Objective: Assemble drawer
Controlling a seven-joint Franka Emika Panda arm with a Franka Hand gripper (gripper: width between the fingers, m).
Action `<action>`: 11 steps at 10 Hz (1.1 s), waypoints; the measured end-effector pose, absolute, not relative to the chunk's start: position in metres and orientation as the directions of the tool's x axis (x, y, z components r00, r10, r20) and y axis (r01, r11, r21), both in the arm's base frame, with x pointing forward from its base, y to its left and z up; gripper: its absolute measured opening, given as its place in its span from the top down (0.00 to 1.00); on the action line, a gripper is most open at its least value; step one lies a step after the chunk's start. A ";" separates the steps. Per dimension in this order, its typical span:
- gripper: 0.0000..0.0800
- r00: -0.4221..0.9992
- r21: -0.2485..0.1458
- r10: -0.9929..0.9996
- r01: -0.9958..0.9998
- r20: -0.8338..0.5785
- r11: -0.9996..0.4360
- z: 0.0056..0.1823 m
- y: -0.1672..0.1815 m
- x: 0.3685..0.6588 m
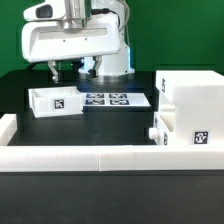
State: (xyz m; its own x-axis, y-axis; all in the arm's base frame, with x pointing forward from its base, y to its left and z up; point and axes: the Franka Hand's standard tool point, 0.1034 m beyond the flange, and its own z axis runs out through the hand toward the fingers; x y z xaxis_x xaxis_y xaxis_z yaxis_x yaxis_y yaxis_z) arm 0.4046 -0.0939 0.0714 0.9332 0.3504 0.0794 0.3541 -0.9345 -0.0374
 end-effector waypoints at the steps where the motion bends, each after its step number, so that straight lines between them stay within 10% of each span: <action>1: 0.19 0.933 -0.038 0.351 0.355 0.079 -0.934 0.071 -0.094 0.405; 11: 0.19 0.945 -0.019 0.319 0.321 0.080 -0.947 0.013 -0.101 0.354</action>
Offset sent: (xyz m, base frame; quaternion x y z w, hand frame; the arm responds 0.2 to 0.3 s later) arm 0.0000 0.0000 0.0000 0.0000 0.0000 0.0000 1.0000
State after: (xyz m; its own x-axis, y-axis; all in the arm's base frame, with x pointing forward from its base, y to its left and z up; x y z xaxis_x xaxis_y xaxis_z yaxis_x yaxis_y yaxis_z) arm 0.3542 -0.1009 0.0126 0.9446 0.3185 0.0797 0.3209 -0.9469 -0.0190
